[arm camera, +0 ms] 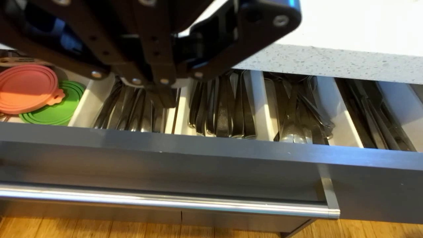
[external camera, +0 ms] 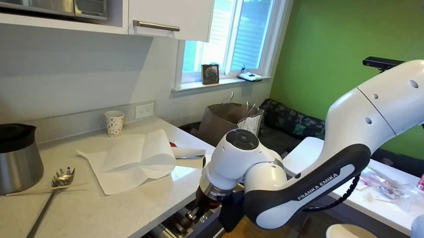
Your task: Open the drawer
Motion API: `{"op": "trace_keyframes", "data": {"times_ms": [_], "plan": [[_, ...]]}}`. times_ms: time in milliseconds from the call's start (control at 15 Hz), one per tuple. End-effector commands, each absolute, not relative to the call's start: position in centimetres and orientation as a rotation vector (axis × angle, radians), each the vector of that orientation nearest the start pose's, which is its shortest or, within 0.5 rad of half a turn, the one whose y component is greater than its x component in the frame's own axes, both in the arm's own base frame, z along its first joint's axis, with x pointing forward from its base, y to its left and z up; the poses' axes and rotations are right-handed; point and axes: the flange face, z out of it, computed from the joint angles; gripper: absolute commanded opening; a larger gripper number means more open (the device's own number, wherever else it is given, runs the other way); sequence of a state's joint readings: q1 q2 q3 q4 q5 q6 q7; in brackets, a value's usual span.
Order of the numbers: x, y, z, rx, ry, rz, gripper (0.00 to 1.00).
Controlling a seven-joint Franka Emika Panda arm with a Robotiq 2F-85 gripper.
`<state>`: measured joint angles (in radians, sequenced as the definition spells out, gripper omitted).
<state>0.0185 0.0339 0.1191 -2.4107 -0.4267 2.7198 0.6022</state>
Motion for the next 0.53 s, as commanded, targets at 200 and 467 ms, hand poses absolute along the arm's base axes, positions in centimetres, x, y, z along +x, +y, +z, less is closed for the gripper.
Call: {"op": "trace_keyframes", "data": {"times_ms": [200,467], "plan": [[50.8,8.5,32.4,-3.202,0.158,-0.54,0.0],[52.2,8.4,31.8,-3.182,0.174,-0.565,0.0]]}}
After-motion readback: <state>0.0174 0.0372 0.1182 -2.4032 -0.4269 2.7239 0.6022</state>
